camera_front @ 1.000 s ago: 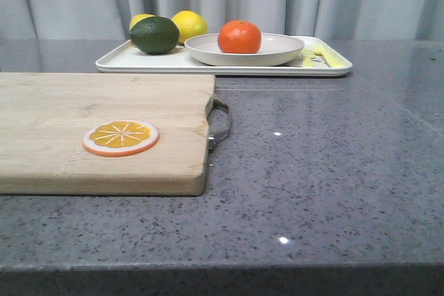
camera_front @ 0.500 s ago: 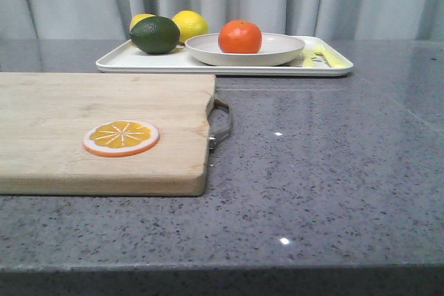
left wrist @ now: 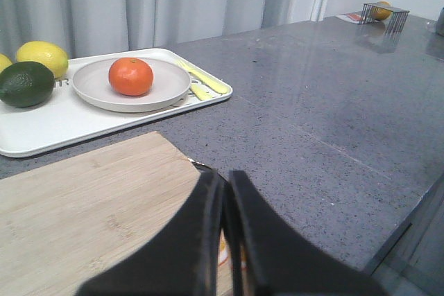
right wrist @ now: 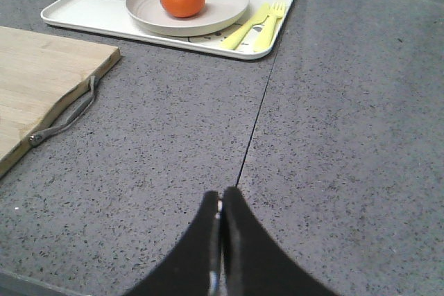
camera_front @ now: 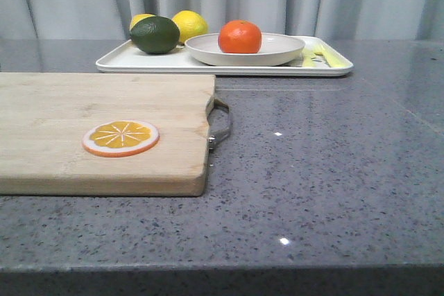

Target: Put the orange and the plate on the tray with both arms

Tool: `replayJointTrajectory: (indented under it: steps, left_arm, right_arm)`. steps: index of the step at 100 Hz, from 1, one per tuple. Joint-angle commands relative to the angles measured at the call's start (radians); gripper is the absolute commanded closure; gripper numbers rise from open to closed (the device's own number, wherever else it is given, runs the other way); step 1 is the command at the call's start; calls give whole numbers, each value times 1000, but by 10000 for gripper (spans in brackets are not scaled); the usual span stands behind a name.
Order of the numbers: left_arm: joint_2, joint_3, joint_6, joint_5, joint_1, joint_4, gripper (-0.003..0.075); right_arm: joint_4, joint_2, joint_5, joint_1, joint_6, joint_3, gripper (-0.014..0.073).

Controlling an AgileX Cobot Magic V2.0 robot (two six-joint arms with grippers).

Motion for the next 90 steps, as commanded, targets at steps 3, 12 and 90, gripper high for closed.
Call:
replayJointTrajectory:
  steps: [3,12,90]
  left_arm:
    - [8,-26,0,-67,1,-14,740]
    - [8,-25,0,-67,1,-14,740]
    - [-119,173,0,-243,513,38,740]
  right_arm:
    - [1,12,-73,0,-8,-23,661]
    - [1,12,-73,0,-8,-23,661]
    - [1,12,-74,0,-8,-23,661]
